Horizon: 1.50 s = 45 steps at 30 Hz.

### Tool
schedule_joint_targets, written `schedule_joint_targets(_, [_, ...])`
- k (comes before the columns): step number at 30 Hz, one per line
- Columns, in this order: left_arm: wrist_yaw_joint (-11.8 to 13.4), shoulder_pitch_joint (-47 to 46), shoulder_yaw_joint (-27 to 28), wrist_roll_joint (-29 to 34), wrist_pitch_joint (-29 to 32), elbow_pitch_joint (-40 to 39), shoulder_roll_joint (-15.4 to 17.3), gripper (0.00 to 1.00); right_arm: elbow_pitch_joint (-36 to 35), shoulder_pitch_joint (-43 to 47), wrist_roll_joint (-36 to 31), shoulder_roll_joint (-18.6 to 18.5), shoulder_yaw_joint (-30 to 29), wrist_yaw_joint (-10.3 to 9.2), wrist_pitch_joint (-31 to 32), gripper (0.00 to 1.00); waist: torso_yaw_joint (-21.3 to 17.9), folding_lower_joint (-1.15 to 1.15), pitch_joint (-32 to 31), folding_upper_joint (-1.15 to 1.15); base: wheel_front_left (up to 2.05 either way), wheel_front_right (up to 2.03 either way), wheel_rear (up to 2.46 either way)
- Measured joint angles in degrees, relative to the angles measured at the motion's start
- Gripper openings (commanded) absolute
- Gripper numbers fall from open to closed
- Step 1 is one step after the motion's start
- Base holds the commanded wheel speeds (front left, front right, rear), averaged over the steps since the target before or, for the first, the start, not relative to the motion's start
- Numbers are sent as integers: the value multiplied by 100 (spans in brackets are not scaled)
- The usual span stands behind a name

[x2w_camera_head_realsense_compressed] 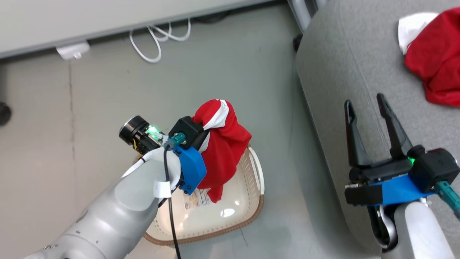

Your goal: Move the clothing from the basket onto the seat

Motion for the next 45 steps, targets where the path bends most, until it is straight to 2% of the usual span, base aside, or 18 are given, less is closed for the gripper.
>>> schedule_joint_targets(16, [208, 1021, 1459, 426, 0, -1503, 205, 0, 227, 750, 92, -4, -57, 0, 0, 100, 368, 0, -1377, 0, 0, 0, 0])
schedule_joint_targets(27, [299, 1823, 1845, 722, 0, -2185, 200, 0, 292, 1200, 135, 8, -79, 0, 0, 100, 584, 0, -1938, 0, 0, 0, 0])
schedule_joint_targets(45, [300, 2272, 2013, 1002, 0, -2503, 214, 0, 319, 1300, 194, 13, -5, 0, 0, 100, 723, 2, -2062, 0, 0, 0, 0])
